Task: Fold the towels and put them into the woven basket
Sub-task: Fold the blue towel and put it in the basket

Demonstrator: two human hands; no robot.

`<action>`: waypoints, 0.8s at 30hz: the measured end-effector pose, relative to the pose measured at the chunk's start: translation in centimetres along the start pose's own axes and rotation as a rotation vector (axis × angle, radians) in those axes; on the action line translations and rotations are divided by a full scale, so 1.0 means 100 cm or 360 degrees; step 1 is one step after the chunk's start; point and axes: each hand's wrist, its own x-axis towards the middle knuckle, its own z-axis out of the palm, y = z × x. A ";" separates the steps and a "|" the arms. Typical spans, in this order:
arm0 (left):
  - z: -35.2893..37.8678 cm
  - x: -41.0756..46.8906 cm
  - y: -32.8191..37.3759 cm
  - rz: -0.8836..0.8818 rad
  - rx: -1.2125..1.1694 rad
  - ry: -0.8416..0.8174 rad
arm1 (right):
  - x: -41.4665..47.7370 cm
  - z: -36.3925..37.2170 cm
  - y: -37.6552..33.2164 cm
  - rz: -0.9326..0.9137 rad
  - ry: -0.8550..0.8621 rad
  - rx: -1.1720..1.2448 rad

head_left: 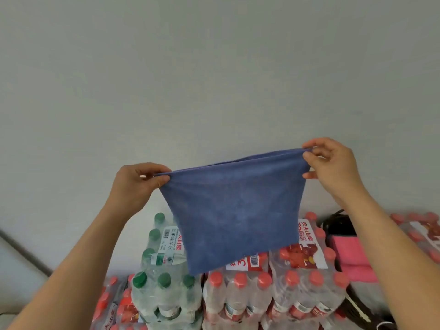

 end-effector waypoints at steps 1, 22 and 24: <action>0.001 0.006 0.005 0.0066 0.0047 0.0096 | 0.006 -0.002 -0.003 -0.0049 0.0002 0.0069; 0.075 -0.146 -0.140 -0.0123 0.0520 -0.0601 | -0.156 -0.015 0.170 0.0251 -0.0802 -0.0971; 0.075 -0.150 -0.138 -0.0170 0.0492 -0.0650 | -0.162 -0.017 0.170 0.0168 -0.0831 -0.0994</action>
